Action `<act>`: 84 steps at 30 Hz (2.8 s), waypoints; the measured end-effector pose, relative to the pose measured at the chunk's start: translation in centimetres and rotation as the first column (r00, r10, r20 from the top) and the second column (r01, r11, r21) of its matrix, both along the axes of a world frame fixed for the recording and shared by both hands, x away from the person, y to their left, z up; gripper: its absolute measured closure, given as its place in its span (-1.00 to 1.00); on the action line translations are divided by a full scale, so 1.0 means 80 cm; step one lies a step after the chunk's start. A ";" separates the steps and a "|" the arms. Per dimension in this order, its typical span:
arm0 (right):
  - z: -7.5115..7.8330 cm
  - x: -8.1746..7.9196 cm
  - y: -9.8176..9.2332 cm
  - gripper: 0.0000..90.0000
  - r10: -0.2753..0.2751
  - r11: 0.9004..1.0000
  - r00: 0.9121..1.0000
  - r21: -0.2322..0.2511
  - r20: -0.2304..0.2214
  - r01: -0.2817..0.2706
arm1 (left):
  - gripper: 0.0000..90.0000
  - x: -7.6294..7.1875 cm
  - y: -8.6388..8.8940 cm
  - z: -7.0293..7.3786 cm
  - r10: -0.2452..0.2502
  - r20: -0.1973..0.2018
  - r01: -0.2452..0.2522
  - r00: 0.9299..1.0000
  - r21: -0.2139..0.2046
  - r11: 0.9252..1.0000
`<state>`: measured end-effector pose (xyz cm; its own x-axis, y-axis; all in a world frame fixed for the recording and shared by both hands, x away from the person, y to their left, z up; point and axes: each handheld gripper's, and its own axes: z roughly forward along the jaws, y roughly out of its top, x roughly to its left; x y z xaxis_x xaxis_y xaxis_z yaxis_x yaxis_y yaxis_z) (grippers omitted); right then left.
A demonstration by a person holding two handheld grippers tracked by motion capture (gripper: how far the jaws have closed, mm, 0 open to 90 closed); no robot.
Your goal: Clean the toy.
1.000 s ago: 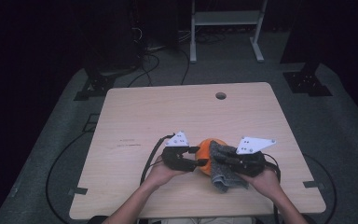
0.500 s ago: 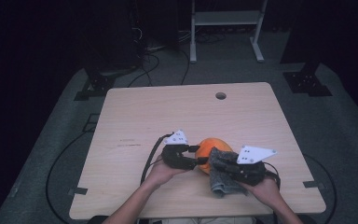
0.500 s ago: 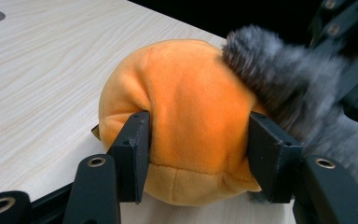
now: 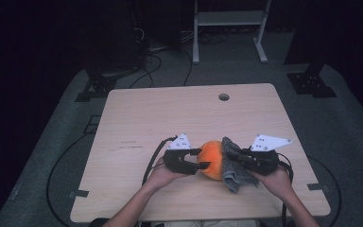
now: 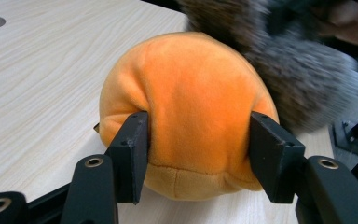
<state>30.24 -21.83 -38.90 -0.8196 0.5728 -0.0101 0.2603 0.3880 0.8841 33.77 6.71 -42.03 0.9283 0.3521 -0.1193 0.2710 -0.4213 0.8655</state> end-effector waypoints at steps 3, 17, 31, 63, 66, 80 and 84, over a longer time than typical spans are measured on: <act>-0.012 0.005 0.003 0.77 0.003 0.999 1.000 -0.051 -0.029 -0.005 | -0.42 0.003 0.003 -0.002 0.027 -0.019 -0.027 0.999 0.003 1.000; 0.018 -0.018 0.018 0.77 0.102 0.994 0.995 -0.032 0.010 -0.101 | -0.20 -0.016 -0.013 0.001 -0.070 0.081 0.066 0.994 0.048 0.997; -0.016 -0.009 -0.010 0.76 0.026 0.999 0.999 -0.038 -0.046 -0.028 | -0.35 -0.010 0.000 -0.008 -0.070 0.067 0.064 0.995 0.095 0.993; -0.038 -0.018 0.017 0.75 0.115 0.992 0.991 -0.047 -0.065 -0.118 | -0.98 0.005 0.002 -0.012 0.007 -0.033 -0.005 0.999 0.071 0.997; -0.038 -0.022 0.015 0.75 0.121 0.991 0.990 -0.049 -0.068 -0.124 | -0.89 0.007 -0.004 -0.019 -0.027 -0.100 0.035 0.995 0.085 0.996; -0.017 -0.009 -0.007 0.72 0.058 0.991 0.998 0.125 -0.015 -0.056 | -0.20 -0.006 -0.006 0.014 -0.057 0.268 0.041 0.962 0.065 0.997; -0.027 0.011 0.006 0.73 0.062 0.993 0.997 0.100 -0.047 -0.057 | -0.22 0.000 0.000 0.000 -0.062 0.272 0.034 0.960 0.105 0.994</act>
